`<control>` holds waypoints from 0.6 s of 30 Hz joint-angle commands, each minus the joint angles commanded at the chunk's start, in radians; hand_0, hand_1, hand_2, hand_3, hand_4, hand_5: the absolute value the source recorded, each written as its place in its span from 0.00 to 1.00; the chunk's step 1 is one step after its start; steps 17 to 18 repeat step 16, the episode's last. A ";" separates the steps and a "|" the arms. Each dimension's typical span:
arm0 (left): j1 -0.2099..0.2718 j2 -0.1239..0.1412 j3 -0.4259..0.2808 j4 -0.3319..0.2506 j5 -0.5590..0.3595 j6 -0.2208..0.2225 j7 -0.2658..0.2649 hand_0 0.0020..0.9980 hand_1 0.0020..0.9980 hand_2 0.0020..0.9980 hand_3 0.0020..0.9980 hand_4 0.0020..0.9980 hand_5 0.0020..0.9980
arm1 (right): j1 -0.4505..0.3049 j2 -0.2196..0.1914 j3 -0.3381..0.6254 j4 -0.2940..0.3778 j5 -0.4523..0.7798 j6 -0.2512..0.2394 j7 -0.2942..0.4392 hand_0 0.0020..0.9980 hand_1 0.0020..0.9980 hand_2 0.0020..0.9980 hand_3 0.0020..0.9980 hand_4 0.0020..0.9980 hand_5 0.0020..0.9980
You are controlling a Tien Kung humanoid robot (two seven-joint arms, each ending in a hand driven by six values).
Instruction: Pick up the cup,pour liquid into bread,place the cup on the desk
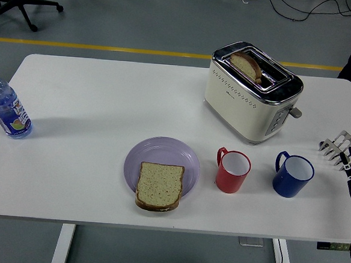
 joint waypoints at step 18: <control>0.005 0.000 0.030 0.000 -0.014 -0.003 -0.003 0.68 0.75 0.76 0.66 0.41 1.00 | -0.004 -0.004 0.005 -0.002 -0.005 0.007 0.003 0.64 0.57 0.64 0.60 0.64 0.12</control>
